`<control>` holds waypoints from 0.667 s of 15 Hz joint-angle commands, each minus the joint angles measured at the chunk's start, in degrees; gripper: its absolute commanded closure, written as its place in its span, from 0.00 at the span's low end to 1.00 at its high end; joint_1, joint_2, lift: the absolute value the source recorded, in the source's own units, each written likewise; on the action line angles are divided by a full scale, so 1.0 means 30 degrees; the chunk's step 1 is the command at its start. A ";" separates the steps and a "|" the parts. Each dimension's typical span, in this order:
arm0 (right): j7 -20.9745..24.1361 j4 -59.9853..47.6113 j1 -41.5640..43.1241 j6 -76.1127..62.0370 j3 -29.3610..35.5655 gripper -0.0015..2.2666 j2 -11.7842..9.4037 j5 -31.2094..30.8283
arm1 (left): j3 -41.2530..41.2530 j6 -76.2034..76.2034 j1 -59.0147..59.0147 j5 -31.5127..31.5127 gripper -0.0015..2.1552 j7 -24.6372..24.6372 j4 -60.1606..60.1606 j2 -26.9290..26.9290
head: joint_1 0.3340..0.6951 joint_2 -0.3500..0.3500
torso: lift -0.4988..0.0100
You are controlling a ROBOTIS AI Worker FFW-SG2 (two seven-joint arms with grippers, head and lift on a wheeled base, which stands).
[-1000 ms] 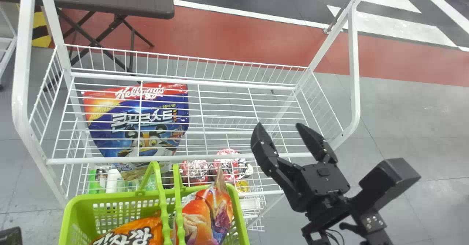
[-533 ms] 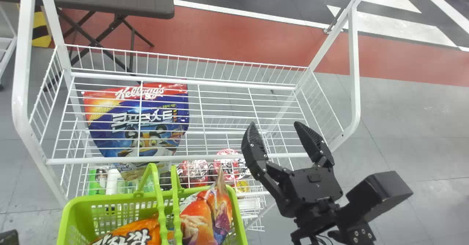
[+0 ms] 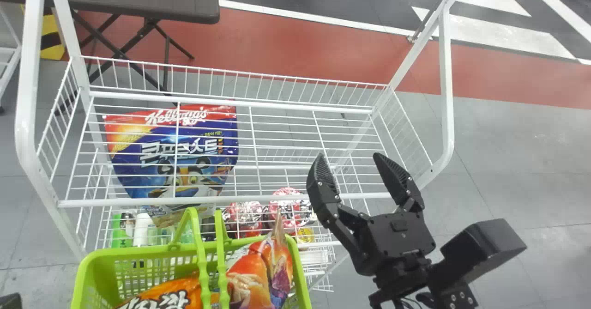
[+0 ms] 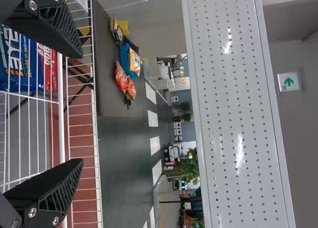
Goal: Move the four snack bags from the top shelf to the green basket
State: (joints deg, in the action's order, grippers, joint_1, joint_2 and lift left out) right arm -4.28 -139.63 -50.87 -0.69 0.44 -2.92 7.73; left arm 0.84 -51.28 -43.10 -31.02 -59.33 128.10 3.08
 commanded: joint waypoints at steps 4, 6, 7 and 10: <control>0.0021 -0.0157 -0.0241 -0.0134 0.0000 0.03 -0.0053 0.0002 | -0.0047 0.0055 -0.0193 -0.0001 0.46 -0.0117 0.0102 0.0000 | 1.00 0.00 | 0.98; 0.0050 -0.0215 -0.0387 -0.0310 0.0000 0.03 -0.0083 0.0002 | -0.0047 0.0113 -0.0251 -0.0001 0.46 -0.0117 0.0132 0.0000 | 1.00 0.00 | 0.98; 0.0050 -0.0215 -0.0417 -0.0310 -0.0030 0.03 -0.0083 0.0002 | -0.0047 0.0113 -0.0251 -0.0001 0.46 -0.0117 0.0132 0.0000 | 1.00 0.00 | 0.98; 0.0079 -0.0215 -0.0475 -0.0427 -0.0030 0.03 -0.0171 0.0060 | -0.0047 0.0113 -0.0398 -0.0001 0.46 -0.0117 0.0307 0.0000 | 1.00 0.00 | 0.98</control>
State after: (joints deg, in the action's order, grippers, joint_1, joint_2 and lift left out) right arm -4.09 -140.27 -52.18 -1.79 0.37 -3.30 7.78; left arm 0.70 -50.92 -44.04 -31.03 -59.68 128.76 3.09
